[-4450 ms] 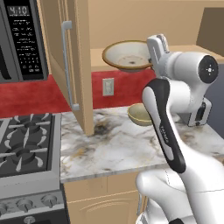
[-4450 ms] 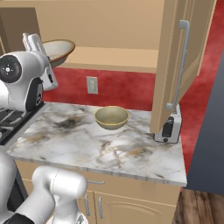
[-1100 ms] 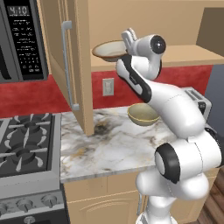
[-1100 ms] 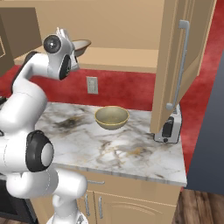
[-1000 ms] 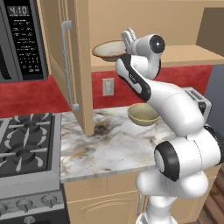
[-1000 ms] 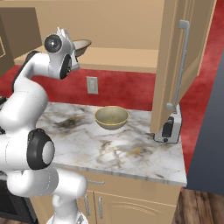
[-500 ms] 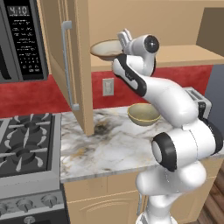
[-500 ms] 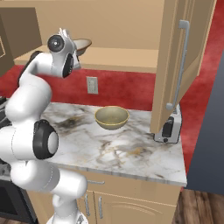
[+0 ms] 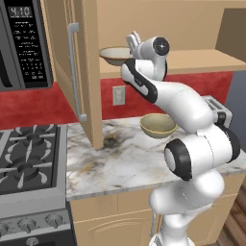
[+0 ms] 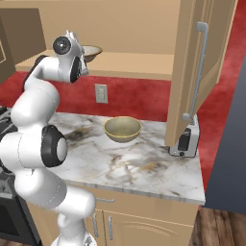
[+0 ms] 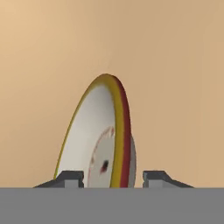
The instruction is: Open the cabinet. Pick the bowls from the counter and place them in the cabinet. Then close the cabinet.
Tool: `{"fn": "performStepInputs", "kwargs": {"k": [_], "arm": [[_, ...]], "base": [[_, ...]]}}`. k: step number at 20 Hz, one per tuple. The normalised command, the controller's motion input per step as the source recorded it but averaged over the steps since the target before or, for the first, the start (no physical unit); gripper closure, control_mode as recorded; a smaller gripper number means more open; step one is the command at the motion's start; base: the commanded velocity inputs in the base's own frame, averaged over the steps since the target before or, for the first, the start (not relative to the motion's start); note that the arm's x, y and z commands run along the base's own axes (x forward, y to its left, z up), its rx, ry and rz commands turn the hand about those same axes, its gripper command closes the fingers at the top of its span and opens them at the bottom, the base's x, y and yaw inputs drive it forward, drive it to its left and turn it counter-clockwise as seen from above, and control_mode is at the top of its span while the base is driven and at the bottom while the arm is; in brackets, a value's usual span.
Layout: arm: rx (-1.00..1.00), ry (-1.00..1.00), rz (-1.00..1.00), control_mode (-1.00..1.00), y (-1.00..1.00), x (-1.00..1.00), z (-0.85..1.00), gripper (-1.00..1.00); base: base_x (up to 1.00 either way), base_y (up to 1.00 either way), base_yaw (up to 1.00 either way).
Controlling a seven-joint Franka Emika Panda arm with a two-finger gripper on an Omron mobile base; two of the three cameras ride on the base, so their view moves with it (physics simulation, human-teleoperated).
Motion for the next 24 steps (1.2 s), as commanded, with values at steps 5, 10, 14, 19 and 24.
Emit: {"fn": "performStepInputs", "kwargs": {"k": [5, 10, 14, 19, 24], "arm": [[0.02, 0.02, -0.04, -1.00, -0.04, -0.09, 0.29, -1.00], [0.03, 0.00, -0.11, -1.00, -0.36, -0.77, 0.51, -1.00], [0.00, 0.00, -0.11, -1.00, -0.57, -1.00, 0.07, -1.00], [-0.04, 0.00, -0.07, -1.00, -0.67, -1.00, -0.13, -1.00], [-0.04, 0.00, -0.01, -1.00, -0.73, -1.00, -0.37, -1.00]], "base": [[0.00, 0.00, 0.00], [0.00, 0.00, 0.00], [0.00, 0.00, 0.00], [0.00, 0.00, 0.00], [0.00, 0.00, 0.00]]}}
